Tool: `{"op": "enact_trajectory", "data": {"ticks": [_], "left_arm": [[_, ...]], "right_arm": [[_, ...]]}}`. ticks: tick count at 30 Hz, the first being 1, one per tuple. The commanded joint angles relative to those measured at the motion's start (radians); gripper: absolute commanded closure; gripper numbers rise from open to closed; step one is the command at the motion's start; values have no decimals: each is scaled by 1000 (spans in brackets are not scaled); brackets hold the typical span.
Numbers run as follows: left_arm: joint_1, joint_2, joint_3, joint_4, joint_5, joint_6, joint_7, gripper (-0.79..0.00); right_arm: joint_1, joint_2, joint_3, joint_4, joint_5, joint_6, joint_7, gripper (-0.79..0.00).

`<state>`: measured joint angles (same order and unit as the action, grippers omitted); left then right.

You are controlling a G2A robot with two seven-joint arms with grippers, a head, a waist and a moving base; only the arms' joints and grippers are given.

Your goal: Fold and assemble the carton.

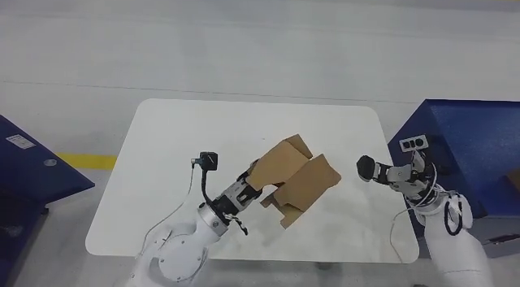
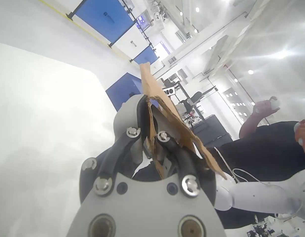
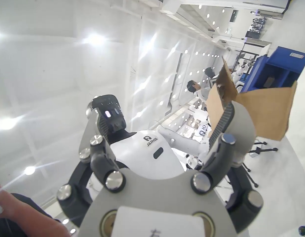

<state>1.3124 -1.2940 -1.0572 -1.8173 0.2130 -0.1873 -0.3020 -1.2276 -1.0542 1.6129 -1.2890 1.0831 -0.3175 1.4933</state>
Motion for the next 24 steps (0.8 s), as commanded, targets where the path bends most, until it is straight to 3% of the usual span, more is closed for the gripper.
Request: {"op": "enact_trajectory", "data": {"ticks": [1,5,11,19,24], "left_arm": [[-8,0,-18,-9,-209,91,-75,0],[-12,-6,-46,-26,-518,281,-168,0],[-27,-13,-63,-24,-785,520,-205,0],[-49,-16,-32,1,-863,670,-205,0],[-64,-19,-3,30,-858,666,-200,0]], "right_arm": [[-16,3,22,-40,9,11,20,-785],[-56,8,95,-115,16,28,38,-785],[-67,12,110,-123,9,33,43,-785],[-79,17,21,-128,17,103,43,-785],[-81,17,-33,-115,28,101,43,-785]]}}
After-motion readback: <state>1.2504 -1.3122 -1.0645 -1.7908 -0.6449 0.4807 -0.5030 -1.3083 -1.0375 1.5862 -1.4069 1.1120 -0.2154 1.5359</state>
